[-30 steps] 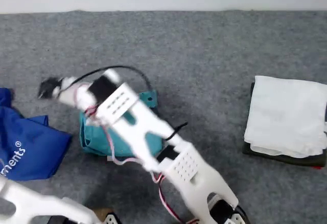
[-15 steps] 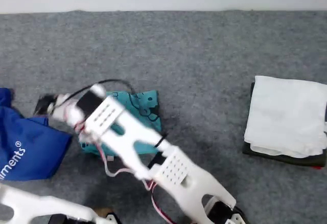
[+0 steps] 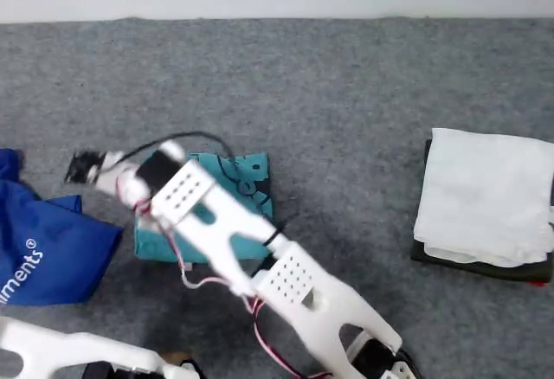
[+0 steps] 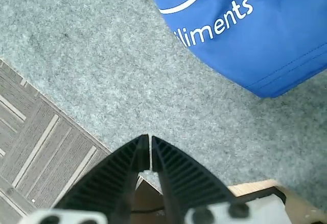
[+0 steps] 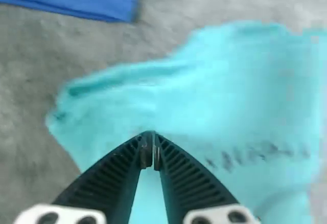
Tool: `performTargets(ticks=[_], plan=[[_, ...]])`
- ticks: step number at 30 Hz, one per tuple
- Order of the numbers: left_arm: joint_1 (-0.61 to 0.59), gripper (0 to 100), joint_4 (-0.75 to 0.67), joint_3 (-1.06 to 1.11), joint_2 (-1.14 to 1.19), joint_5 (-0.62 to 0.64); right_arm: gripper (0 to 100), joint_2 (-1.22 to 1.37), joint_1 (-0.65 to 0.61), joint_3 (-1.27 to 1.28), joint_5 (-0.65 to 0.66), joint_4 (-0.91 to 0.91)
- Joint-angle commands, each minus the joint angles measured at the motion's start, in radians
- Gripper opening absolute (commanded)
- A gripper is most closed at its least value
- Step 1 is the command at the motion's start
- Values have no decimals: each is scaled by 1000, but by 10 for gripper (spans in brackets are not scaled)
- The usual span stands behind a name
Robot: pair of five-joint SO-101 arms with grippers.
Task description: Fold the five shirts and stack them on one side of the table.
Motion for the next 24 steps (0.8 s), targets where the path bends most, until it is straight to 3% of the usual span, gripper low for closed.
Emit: performTargets(ticks=[1,7,14,21,24], plan=[[-2,19,8,-4,-23,-9,15,-110,101,-78,-11,45],[-2,19,5,-4,-23,-9,15,-111,249,-41,-6,42],[-2,19,5,-2,-23,-9,15,58,397,-12,-5,-36],[-2,19,5,-2,-23,-9,15,97,394,-126,-21,8],[-2,19,5,-2,-23,-9,16,70,400,-189,-117,48]])
